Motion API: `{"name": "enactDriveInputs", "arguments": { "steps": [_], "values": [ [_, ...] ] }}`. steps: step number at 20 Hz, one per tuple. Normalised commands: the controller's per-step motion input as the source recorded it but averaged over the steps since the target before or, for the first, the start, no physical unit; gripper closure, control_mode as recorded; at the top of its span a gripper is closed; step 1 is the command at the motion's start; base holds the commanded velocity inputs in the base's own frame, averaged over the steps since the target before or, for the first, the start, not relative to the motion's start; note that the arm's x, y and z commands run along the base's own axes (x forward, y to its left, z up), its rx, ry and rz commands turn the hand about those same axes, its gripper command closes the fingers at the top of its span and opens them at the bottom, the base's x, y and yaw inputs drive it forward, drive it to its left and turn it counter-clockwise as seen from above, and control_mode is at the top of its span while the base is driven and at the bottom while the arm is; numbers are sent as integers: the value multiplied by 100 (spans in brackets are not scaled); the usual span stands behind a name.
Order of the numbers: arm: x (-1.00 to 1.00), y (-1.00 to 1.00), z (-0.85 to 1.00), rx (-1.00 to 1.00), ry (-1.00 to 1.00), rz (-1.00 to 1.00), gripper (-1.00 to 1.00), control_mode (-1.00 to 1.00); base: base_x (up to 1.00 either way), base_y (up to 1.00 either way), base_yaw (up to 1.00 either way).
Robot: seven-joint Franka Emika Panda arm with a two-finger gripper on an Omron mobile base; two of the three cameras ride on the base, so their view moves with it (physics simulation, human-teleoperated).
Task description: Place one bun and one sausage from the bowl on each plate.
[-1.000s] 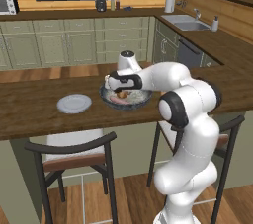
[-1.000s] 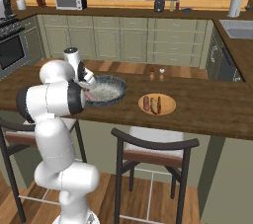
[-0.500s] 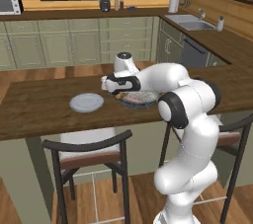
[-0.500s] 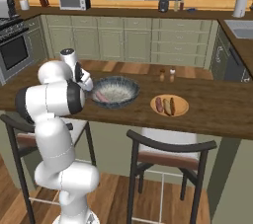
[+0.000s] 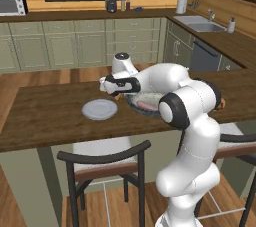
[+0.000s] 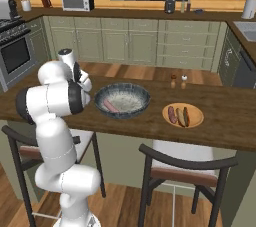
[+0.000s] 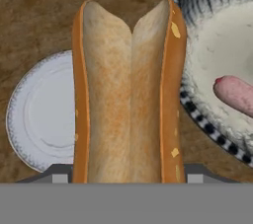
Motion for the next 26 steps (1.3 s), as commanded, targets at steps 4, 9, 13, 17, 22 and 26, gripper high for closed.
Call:
{"name": "enactDriveInputs", "arguments": {
  "steps": [4, 9, 13, 17, 22, 26],
  "values": [
    [37, 0, 0, 0, 0, 0, 100, -100, 34, 0, 0],
    [84, 46, -18, 0, 9, 0, 100, -100, 0, 0, 0],
    [33, 42, -67, 0, 20, 0, 100, -100, 0, 0, 0],
    [2, 9, -52, 0, 11, 0, 100, -100, 0, 0, 0],
    [0, 0, -55, 0, 5, 0, 100, -100, 0, 0, 0],
    [0, 1, -50, 0, 1, 0, 100, -100, 0, 0, 0]
  ]
}}
